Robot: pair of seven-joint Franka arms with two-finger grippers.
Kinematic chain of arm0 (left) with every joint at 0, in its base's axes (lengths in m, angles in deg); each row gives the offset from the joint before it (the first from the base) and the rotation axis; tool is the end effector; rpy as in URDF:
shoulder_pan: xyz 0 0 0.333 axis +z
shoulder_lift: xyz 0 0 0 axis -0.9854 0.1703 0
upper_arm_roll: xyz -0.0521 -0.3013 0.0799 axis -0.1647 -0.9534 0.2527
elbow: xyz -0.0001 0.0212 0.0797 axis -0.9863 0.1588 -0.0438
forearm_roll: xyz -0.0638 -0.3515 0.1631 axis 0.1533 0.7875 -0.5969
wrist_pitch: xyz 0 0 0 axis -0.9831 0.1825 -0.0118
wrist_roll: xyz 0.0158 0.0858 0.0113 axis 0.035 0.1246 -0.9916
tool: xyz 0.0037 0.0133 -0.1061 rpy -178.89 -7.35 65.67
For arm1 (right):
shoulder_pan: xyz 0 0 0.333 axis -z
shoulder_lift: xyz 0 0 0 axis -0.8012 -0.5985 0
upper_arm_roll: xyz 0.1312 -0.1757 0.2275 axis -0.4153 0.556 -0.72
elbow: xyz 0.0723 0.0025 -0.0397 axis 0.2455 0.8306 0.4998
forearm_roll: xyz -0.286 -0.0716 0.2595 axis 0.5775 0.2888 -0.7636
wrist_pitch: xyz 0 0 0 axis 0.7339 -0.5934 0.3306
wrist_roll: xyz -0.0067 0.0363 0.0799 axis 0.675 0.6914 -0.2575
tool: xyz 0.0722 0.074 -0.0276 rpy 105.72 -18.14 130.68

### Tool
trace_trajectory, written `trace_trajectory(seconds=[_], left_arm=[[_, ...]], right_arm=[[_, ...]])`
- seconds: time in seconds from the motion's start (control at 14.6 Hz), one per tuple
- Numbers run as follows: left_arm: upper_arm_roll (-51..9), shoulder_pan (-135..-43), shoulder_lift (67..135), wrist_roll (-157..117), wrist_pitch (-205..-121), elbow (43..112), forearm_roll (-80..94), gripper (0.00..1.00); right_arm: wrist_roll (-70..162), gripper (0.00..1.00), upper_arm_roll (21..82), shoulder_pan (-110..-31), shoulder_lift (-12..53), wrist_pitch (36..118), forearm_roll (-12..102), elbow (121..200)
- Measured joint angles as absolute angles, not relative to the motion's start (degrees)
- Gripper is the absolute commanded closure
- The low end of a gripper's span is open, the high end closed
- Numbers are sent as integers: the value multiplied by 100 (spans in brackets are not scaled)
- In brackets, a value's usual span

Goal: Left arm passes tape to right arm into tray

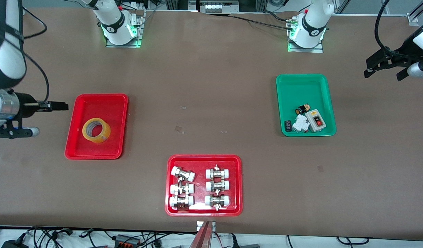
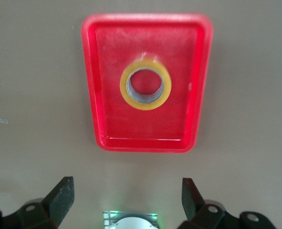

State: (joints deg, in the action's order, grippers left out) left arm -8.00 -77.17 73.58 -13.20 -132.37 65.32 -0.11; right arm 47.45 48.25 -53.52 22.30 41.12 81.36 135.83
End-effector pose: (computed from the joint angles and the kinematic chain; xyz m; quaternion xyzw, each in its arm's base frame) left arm 0.5379 -0.0276 0.6575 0.9995 -0.0272 0.0071 0.0176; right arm 0.6378 -0.0165 0.5141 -0.9898 -0.0163 0.1413 0.0012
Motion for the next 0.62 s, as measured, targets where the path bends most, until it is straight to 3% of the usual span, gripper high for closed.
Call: trace_trajectory(seconds=[0.27, 0.62], left_arm=[[-800, -7717, 7358, -1322, -13200, 6532, -11, 0], [-799, -7717, 7358, -1325, -13146, 6517, -11, 0]], right_arm=[[4879, 0, 4854, -5376, 2232, 4488, 8198, 12957], [5242, 0, 4877, -5391, 2223, 5542, 8210, 13170]])
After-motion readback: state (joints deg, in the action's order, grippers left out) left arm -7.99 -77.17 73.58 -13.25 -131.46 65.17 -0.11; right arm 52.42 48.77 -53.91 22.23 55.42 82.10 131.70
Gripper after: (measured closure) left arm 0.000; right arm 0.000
